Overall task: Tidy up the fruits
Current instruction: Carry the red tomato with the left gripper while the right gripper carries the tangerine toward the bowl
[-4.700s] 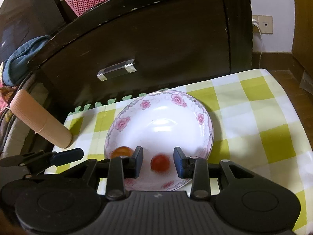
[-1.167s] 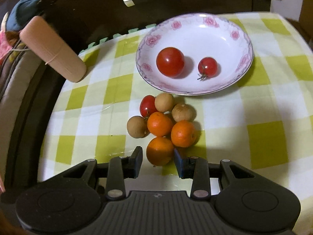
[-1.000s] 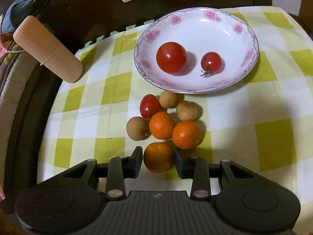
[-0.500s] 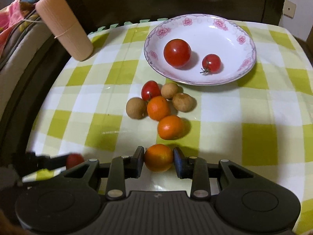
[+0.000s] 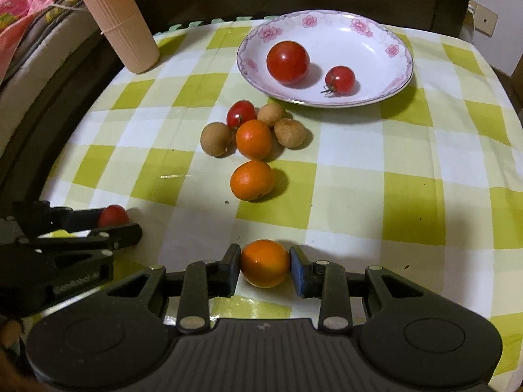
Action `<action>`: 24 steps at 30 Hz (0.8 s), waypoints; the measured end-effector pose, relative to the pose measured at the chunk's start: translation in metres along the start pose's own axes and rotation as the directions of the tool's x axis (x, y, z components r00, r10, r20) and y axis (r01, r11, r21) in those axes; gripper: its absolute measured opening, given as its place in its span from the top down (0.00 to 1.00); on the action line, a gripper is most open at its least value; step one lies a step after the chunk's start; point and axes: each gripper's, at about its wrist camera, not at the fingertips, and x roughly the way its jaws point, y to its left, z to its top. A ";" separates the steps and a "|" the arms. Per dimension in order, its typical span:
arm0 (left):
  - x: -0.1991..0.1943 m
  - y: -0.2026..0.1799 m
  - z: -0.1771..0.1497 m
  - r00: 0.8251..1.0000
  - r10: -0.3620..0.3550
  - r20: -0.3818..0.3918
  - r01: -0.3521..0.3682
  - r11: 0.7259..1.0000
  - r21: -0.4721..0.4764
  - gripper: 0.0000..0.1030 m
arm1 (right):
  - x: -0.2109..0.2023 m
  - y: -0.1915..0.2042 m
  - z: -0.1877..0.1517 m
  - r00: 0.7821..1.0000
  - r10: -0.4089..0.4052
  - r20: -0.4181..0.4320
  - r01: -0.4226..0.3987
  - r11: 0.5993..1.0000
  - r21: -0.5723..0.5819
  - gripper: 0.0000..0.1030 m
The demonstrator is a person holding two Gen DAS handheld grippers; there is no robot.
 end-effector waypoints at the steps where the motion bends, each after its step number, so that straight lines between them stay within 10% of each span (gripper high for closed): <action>1: 0.000 0.000 0.000 1.000 0.000 0.001 0.000 1.000 -0.001 0.62 | 0.000 0.001 0.000 1.000 -0.004 0.001 0.004 1.000 -0.006 0.69; 24: -0.023 -0.038 0.001 0.997 -0.042 0.066 0.034 0.992 0.118 0.65 | -0.026 0.001 -0.005 0.998 -0.006 0.056 0.006 1.000 0.017 0.70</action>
